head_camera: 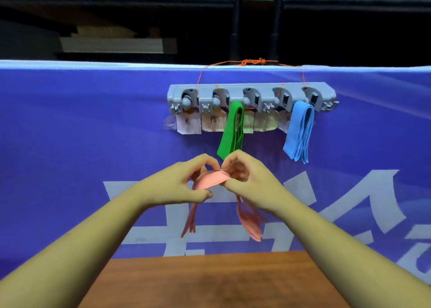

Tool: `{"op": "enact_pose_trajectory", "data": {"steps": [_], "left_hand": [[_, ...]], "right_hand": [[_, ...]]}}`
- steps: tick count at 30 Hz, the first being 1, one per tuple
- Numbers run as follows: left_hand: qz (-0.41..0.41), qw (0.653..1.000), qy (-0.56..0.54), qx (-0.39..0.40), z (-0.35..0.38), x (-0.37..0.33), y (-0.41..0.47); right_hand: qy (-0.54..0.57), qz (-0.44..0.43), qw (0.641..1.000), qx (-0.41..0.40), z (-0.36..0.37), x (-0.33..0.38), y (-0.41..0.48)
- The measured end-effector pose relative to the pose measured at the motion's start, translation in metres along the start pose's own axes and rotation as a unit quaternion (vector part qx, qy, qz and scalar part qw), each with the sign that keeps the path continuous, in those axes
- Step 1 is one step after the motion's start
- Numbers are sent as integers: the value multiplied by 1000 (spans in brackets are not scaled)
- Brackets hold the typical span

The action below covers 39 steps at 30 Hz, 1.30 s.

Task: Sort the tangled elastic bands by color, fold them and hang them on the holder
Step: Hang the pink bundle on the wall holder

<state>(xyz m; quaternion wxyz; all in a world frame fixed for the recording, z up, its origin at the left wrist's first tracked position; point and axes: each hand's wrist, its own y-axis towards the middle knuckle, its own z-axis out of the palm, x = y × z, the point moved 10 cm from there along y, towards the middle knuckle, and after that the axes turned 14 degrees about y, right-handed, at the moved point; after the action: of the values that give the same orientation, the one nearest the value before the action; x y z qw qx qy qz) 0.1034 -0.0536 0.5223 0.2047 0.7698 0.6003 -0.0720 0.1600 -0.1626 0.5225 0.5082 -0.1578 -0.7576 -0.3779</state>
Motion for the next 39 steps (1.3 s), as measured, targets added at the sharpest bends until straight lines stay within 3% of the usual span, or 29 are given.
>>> {"op": "enact_pose_trajectory", "data": {"steps": [7,11,18,24,27,29,32,39], "left_hand": [[3,985,-152,-86,-37,9,4],[0,972,-170,-162,-65,17,14],[-7,918,-254,-306,-113,28,36],[-62,901,-201,-379,-113,45,52],[-94,898,-141,-406,-111,54,55],[-100,905,-64,-408,-108,52,56],[-97,905,-6,-414,-106,49,53],[-84,899,-25,-429,-109,53,50]], "right_hand": [[-8,-40,999,-29,-3,27,20],[-40,-89,989,-113,-9,46,34],[-113,-167,947,-249,-23,95,66],[-243,-205,909,-270,-24,98,99],[-435,-221,828,-277,-16,92,108],[-491,-217,801,-267,-14,84,111],[-518,-198,793,-253,-12,72,111],[-486,-218,793,-296,-11,83,102]]}}
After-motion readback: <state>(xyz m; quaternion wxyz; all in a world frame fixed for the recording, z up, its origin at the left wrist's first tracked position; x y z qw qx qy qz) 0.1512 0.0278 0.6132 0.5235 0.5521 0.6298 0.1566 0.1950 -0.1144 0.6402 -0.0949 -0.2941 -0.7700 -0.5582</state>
